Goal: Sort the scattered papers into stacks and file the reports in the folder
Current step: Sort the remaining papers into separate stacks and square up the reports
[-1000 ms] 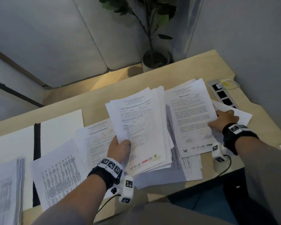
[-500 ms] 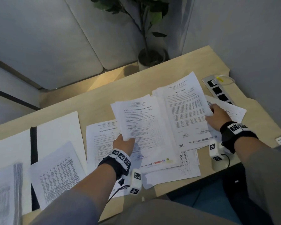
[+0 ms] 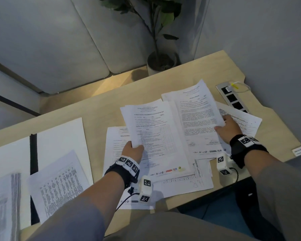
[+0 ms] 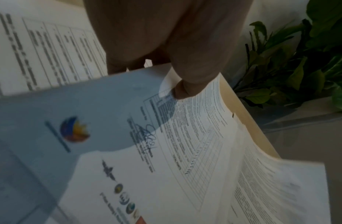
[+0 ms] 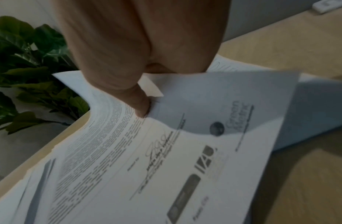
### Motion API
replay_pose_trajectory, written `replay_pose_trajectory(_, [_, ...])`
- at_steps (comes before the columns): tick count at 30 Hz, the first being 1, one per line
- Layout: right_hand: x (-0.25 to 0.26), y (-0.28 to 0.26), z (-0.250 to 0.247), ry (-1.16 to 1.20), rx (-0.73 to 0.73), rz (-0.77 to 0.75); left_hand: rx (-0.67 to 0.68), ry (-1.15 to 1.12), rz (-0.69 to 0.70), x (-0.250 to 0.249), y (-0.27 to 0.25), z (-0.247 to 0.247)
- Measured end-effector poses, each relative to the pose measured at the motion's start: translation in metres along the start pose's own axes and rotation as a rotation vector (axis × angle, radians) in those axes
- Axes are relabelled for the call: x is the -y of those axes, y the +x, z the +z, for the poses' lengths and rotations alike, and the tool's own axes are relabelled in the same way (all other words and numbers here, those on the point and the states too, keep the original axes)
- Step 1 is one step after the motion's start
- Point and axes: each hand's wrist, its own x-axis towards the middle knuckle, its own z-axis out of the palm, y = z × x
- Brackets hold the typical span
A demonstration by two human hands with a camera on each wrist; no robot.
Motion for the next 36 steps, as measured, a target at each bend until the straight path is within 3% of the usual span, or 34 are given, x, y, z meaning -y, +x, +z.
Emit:
replay_pose_trajectory(3, [-0.001, -0.002, -0.015, 0.087, -0.042, 0.007, -0.059, -0.004, 0.044, 0.006, 0.006, -0.032])
replay_pose_trajectory(6, [-0.017, 0.000, -0.030, 0.021, -0.028, 0.042, -0.105, -0.083, 0.036, 0.022, 0.013, -0.080])
replay_pose_trajectory(9, [-0.038, -0.001, -0.041, 0.343, 0.009, 0.126, -0.061, 0.030, 0.039, 0.043, 0.014, -0.129])
replay_pose_trajectory(12, [-0.040, -0.014, -0.049, 0.724, 0.150, 0.125, -0.088, 0.151, -0.037, 0.069, 0.012, -0.156])
replay_pose_trajectory(16, [-0.024, -0.045, -0.039, 0.818, 0.287, 0.066, -0.162, 0.219, -0.083, 0.092, 0.008, -0.149])
replay_pose_trajectory(18, [-0.021, -0.053, -0.024, 0.676, 0.256, 0.055, -0.215, 0.224, -0.114, 0.099, 0.009, -0.139])
replay_pose_trajectory(21, [-0.015, -0.055, 0.001, 0.204, 0.138, 0.031, -0.331, 0.356, -0.110, 0.104, 0.011, -0.122])
replay_pose_trajectory(24, [-0.010, -0.056, 0.027, -0.087, 0.149, -0.001, -0.299, 0.413, -0.110, 0.098, 0.004, -0.105])
replay_pose_trajectory(27, [-0.005, -0.058, 0.047, -0.157, 0.149, -0.011, -0.226, 0.414, -0.112, 0.095, 0.000, -0.093])
replay_pose_trajectory(30, [0.001, -0.061, 0.054, -0.177, 0.249, -0.009, -0.178, 0.329, -0.123, 0.097, -0.001, -0.089])
replay_pose_trajectory(36, [0.030, -0.031, 0.016, -0.249, 0.327, -0.090, -0.027, 0.193, -0.167, 0.100, 0.000, -0.099])
